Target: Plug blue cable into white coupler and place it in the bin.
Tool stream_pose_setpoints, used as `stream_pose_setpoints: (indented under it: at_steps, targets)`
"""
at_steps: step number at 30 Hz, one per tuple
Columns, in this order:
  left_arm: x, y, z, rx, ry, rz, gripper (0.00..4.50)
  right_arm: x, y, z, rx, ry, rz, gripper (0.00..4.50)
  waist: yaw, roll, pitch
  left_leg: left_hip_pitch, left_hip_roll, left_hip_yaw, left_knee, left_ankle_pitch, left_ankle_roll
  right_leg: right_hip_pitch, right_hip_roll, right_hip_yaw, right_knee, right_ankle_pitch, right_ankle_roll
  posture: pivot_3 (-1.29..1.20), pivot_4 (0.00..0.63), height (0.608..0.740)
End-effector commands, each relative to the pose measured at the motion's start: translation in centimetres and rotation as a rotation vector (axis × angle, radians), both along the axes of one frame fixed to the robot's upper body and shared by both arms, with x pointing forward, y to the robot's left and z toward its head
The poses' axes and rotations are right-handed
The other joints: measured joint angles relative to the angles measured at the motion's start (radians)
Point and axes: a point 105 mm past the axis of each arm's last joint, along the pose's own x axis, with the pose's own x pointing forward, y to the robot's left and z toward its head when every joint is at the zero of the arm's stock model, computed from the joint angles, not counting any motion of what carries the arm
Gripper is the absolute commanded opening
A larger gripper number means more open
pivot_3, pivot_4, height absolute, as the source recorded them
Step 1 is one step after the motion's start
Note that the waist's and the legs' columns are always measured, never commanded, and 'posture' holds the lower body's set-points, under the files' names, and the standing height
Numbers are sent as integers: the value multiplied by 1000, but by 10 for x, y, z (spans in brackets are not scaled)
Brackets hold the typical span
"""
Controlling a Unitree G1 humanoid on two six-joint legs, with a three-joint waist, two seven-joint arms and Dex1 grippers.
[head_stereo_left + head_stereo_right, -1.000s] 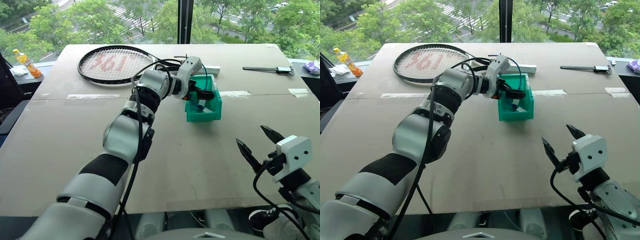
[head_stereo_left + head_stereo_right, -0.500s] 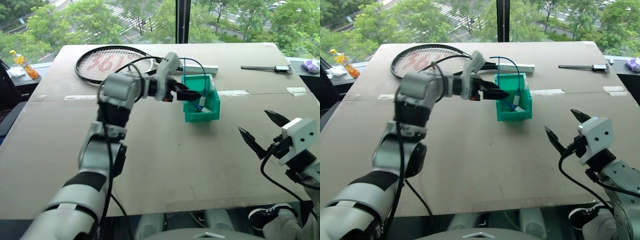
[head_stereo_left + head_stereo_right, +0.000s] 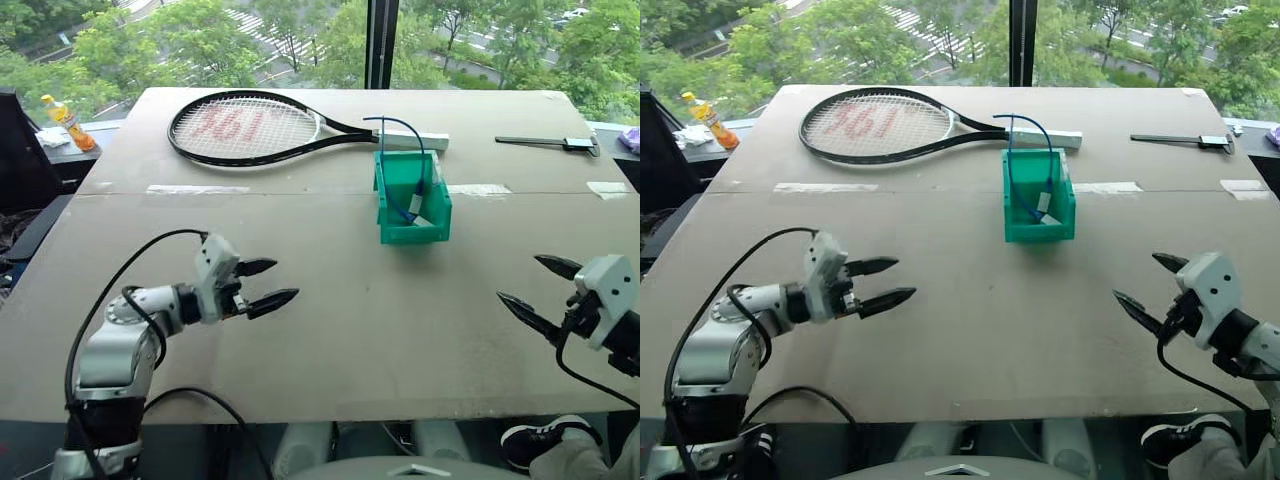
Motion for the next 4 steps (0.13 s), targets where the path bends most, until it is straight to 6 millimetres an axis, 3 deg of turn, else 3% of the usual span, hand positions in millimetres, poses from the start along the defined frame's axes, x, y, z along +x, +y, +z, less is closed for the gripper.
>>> stream_pose_setpoints:
  at_steps: [1,4]
  targets:
    - [-11,2,5,11,-67,7,4500,-4,-15,4,-15,-6,-6,4470,1,0,0,0,0,0,0,0,0,0,-1,0,0,0,0,0,150,740]
    - [-19,3,2,-10,-49,25,4500,-6,-21,-1,-27,16,-4,4470,0,0,0,2,1,0,0,0,0,2,-1,0,0,-2,3,0,150,740]
